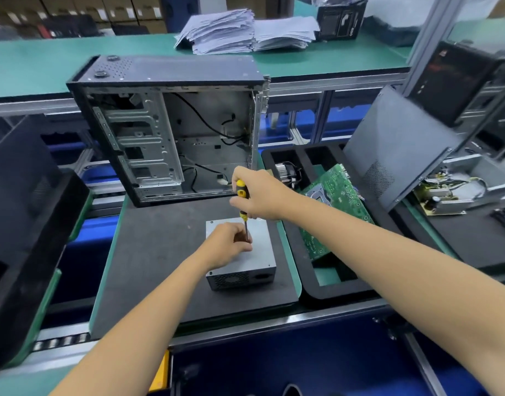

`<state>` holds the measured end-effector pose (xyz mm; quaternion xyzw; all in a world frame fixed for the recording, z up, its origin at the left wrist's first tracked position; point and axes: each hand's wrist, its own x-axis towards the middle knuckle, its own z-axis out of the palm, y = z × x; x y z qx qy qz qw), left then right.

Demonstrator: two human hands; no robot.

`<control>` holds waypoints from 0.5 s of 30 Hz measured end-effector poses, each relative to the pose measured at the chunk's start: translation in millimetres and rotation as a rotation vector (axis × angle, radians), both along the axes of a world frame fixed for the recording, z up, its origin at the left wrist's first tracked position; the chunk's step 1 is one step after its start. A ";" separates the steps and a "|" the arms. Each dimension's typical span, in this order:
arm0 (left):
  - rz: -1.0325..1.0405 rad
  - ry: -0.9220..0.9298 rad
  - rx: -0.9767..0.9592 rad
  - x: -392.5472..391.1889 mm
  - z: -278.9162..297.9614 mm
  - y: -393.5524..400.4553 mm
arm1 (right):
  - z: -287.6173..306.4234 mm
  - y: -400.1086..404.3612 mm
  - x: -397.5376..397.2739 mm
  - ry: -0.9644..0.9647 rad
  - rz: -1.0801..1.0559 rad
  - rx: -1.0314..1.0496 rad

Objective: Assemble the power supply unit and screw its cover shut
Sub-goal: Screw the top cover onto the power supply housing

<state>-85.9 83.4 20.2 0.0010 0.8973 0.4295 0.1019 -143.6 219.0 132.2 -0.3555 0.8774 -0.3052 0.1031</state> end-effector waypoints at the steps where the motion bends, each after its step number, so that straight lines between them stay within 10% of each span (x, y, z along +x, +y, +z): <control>1: -0.013 0.003 -0.009 0.0 -0.8 4.1 | 2.0 5.1 -0.7 -0.011 0.018 0.024; 15: -0.207 0.004 -0.121 4.6 -12.1 41.8 | 3.8 39.8 2.7 -0.008 0.293 0.337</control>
